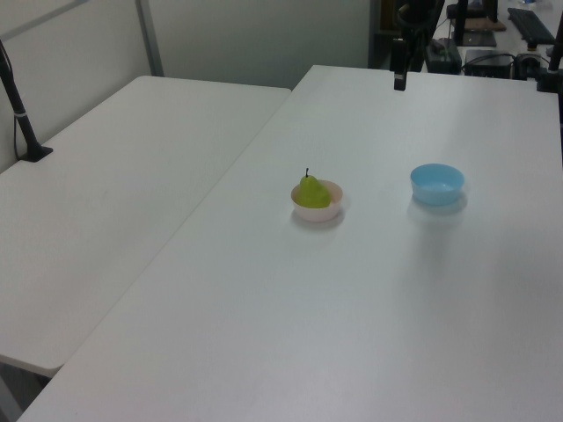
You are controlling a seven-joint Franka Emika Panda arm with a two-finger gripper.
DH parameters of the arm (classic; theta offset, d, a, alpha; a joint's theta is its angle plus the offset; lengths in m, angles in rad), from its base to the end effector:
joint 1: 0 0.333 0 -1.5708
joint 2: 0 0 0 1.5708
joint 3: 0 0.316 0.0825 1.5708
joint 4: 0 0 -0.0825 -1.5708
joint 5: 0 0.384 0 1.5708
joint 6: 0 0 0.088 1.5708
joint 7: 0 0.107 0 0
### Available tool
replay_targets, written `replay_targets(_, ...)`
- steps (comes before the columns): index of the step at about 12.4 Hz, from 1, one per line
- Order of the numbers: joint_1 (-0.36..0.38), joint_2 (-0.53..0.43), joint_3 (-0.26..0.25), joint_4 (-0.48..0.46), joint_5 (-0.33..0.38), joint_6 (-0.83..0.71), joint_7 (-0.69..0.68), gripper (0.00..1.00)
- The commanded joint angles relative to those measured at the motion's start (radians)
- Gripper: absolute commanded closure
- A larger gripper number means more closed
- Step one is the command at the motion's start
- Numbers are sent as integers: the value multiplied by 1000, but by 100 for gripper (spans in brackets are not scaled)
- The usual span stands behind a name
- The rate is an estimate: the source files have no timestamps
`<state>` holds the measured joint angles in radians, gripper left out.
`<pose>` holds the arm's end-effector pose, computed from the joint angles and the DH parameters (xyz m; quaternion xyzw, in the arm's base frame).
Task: Pick up a pear from the bowl
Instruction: 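Move the open gripper over the green pear in the pink bowl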
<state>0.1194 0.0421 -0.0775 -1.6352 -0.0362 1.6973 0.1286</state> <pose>0.5760 0.0216 0.5814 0.9989 -0.0412 0.0117 0.0187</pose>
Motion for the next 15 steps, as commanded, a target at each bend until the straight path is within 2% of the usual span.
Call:
replay_targets(1, 5, -21, -7, -21, 7, 2, 0, 0)
replay_targets(7, 8, -4, -5, -18, 4, 33, -35, 0)
replay_targets(8, 8, 11, -5, -17, 9, 72, -76, 0)
replay_targets(15, 29, 174, 8, 15, 19, 283, -87, 0)
